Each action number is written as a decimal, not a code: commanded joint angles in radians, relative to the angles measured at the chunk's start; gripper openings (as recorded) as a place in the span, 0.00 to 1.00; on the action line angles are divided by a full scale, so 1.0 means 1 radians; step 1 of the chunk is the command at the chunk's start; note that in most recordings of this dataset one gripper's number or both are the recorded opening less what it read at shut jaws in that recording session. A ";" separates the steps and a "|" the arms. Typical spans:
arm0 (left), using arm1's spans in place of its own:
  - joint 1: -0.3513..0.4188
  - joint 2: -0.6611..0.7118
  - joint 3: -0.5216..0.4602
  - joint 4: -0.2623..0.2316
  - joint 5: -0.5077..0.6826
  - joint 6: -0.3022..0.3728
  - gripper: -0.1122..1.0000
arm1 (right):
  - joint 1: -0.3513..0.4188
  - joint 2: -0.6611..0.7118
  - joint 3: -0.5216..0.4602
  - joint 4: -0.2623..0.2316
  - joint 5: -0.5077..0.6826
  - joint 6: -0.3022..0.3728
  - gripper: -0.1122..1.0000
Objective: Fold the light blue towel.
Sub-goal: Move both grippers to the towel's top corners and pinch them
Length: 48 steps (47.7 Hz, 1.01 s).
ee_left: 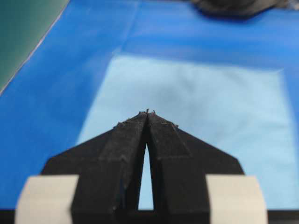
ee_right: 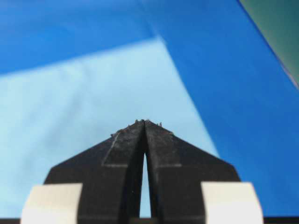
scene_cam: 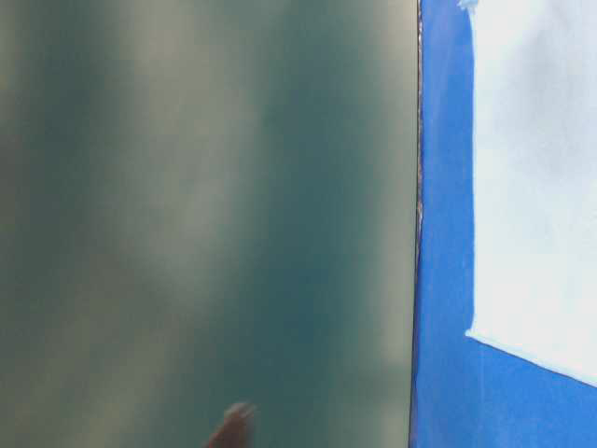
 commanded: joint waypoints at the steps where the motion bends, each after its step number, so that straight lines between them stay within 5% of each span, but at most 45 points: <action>1: 0.044 0.097 -0.055 -0.002 -0.011 -0.002 0.10 | -0.075 0.074 -0.023 0.000 0.000 -0.006 0.11; 6: 0.095 0.209 -0.101 -0.002 -0.012 -0.002 0.11 | -0.155 0.166 -0.028 -0.008 0.000 -0.009 0.11; 10: 0.124 0.287 -0.137 -0.003 -0.015 -0.003 0.15 | -0.221 0.255 -0.029 -0.023 -0.011 -0.009 0.27; 17: 0.170 0.425 -0.202 -0.003 -0.020 -0.011 0.53 | -0.293 0.397 -0.035 -0.064 -0.061 -0.009 0.65; 24: 0.201 0.515 -0.238 -0.003 -0.020 -0.003 0.85 | -0.321 0.515 -0.055 -0.084 -0.124 -0.009 0.62; 48: 0.255 0.733 -0.284 -0.005 -0.077 -0.003 0.82 | -0.330 0.761 -0.112 -0.101 -0.183 -0.014 0.61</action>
